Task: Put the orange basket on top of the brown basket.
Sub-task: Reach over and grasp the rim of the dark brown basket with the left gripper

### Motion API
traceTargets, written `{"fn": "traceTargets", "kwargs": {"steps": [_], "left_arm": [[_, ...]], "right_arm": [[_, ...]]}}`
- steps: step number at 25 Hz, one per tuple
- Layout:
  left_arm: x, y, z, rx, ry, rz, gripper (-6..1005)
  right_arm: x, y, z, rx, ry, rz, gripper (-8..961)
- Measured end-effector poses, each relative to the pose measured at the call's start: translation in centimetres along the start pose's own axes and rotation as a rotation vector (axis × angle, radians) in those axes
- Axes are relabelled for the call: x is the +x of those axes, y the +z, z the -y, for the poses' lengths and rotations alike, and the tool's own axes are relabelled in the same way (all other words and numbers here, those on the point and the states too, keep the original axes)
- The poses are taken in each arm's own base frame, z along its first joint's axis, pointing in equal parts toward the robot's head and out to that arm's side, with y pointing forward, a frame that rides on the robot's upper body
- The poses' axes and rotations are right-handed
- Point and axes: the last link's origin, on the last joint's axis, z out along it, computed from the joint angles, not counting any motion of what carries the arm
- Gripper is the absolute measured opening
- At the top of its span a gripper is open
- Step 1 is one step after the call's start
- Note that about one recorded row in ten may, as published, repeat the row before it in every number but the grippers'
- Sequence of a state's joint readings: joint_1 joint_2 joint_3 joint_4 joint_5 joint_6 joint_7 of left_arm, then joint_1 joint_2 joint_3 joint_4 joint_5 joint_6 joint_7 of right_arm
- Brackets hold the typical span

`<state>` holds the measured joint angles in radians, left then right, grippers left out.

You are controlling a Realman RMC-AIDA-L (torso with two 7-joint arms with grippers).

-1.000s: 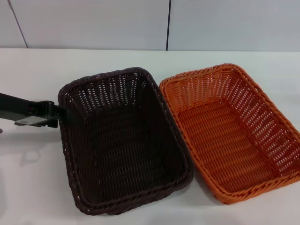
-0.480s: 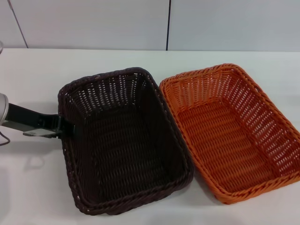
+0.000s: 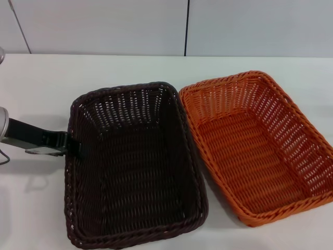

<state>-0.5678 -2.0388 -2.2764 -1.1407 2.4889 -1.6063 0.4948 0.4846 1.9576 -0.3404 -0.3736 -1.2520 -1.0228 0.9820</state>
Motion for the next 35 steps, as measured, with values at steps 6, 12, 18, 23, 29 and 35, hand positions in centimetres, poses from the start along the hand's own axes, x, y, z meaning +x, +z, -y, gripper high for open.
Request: {"fn": "traceTargets", "kwargs": {"steps": [6, 12, 18, 23, 29, 35], "left_arm": [[0.0, -0.2, 0.2, 0.004, 0.0, -0.002, 254], [0.4, -1.0, 0.5, 0.016, 0.007, -0.02, 240], [0.9, -2.6, 0.2, 0.036, 0.054, -0.037, 226], [1.4, -4.3, 0.3, 0.037, 0.093, -0.058, 223], [1.5, -5.5, -0.1, -0.011, 0.175, -0.037, 219], [1.6, -6.3, -0.9, -0.068, 0.264, -0.018, 215]], "right_arm": [[-0.1, 0.2, -0.2, 0.0, 0.004, 0.004, 828], [-0.4, 0.7, -0.4, -0.007, 0.006, 0.011, 828], [-0.3, 0.7, -0.4, -0.008, 0.008, 0.011, 828], [-0.3, 0.7, -0.5, -0.008, 0.011, 0.009, 829], [0.0, 0.5, -0.5, -0.005, 0.015, 0.005, 829], [-0.2, 1.0, -1.0, -0.023, 0.013, 0.009, 829]]}}
